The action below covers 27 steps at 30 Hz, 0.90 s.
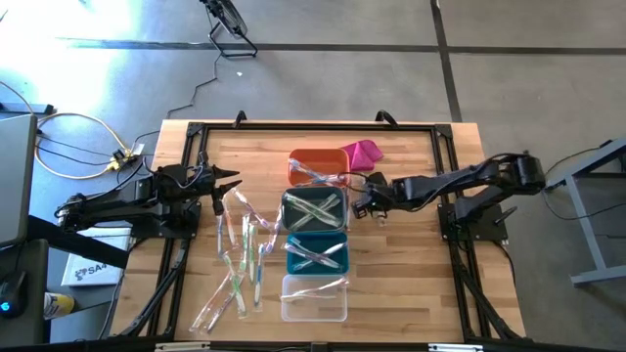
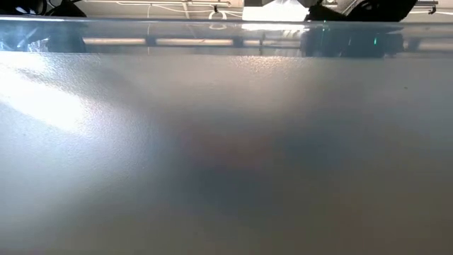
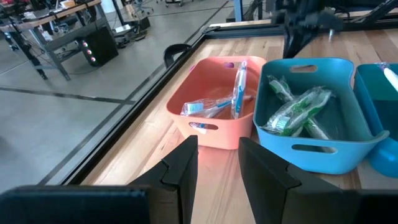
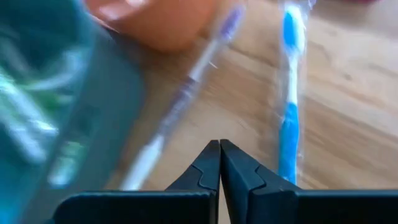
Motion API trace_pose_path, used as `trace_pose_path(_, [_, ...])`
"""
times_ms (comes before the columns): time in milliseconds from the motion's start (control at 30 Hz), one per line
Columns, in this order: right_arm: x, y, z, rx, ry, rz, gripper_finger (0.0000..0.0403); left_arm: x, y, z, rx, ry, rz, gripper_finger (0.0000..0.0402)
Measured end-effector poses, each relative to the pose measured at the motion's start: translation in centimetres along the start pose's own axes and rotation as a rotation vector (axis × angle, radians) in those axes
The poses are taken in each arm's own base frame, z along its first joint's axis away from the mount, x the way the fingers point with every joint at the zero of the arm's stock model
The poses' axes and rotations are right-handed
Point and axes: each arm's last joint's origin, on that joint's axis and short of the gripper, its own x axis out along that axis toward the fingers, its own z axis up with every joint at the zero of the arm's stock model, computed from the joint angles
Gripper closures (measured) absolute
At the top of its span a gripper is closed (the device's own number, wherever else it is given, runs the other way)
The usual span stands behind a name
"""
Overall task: Pick & Place Toothbrushes
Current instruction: Put the blue toothbrush into the orange bin
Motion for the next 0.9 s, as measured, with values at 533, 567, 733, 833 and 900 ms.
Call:
trace_pose_path(533, [-3.3, -0.1, 1.2, -0.142, -0.089, 0.093, 0.04, 0.0, 0.0, 0.0, 0.0, 0.0, 0.0, 0.0289])
trace_pose_path(567, [-3.2, -0.1, 1.1, -0.163, -0.084, 0.092, 0.04, 0.0, 0.0, 0.0, 0.0, 0.0, -0.001, 0.0289])
trace_pose_path(733, [-3.2, -0.1, 1.1, -0.237, -0.088, 0.083, 0.04, 0.0, 0.0, 0.0, 0.0, 0.0, -0.001, 0.0289])
trace_pose_path(833, [-3.1, -0.2, 1.1, -0.232, -0.106, 0.061, 0.04, 0.0, 0.0, 0.0, 0.0, 0.0, 0.0, 0.0289])
trace_pose_path(900, [-3.1, -0.2, 1.1, -0.241, -0.111, 0.052, 0.04, 0.0, 0.0, 0.0, 0.0, 0.0, -0.001, 0.0289])
